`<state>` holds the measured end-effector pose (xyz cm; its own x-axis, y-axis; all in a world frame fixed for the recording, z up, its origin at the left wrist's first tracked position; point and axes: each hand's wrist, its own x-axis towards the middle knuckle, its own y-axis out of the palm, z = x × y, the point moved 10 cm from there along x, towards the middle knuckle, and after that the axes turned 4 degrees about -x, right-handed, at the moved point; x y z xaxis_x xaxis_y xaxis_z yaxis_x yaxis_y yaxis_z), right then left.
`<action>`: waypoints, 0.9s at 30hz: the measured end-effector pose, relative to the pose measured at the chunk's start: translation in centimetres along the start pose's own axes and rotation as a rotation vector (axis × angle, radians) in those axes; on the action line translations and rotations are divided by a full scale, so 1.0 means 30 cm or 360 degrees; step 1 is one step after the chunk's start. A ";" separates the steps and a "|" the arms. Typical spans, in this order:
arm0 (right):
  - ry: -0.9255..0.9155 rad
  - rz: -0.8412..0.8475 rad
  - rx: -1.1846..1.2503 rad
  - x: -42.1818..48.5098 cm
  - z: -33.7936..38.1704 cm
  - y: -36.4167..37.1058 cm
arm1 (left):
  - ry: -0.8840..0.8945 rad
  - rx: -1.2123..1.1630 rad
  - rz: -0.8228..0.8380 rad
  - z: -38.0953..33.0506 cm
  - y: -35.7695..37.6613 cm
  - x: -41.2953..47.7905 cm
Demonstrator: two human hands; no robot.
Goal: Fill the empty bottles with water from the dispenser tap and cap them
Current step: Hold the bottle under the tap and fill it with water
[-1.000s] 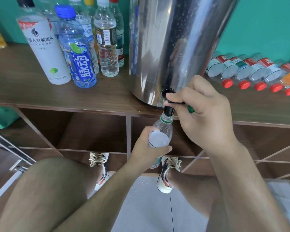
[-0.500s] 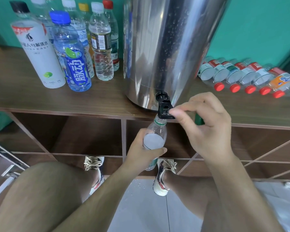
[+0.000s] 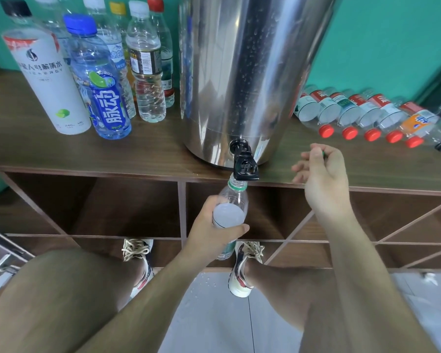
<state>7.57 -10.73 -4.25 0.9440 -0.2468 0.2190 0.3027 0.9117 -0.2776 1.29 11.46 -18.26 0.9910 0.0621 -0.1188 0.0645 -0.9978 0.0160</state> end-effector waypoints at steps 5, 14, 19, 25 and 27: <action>-0.0147 0.0047 -0.0228 0.025 -0.040 0.008 | 0.0002 0.0007 0.0009 -0.001 0.002 0.001; -0.0121 0.0060 -0.0350 0.059 -0.106 0.044 | -0.0026 0.0030 0.0011 -0.003 0.006 -0.001; -0.0222 0.0154 -0.0742 0.061 -0.114 0.080 | -0.0019 0.0003 0.0008 -0.004 0.006 -0.002; -0.0384 -0.0022 -0.0713 0.029 -0.016 0.038 | -0.0012 0.0040 0.0009 -0.007 0.005 -0.004; -0.0657 -0.0109 -0.0520 -0.029 0.115 0.016 | -0.0011 0.0034 0.0007 -0.006 0.003 -0.002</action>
<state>6.45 -8.93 -1.34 0.8104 -0.0920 0.5786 0.4489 0.7321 -0.5124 1.26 11.36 -18.07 0.9904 0.0578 -0.1256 0.0577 -0.9983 -0.0049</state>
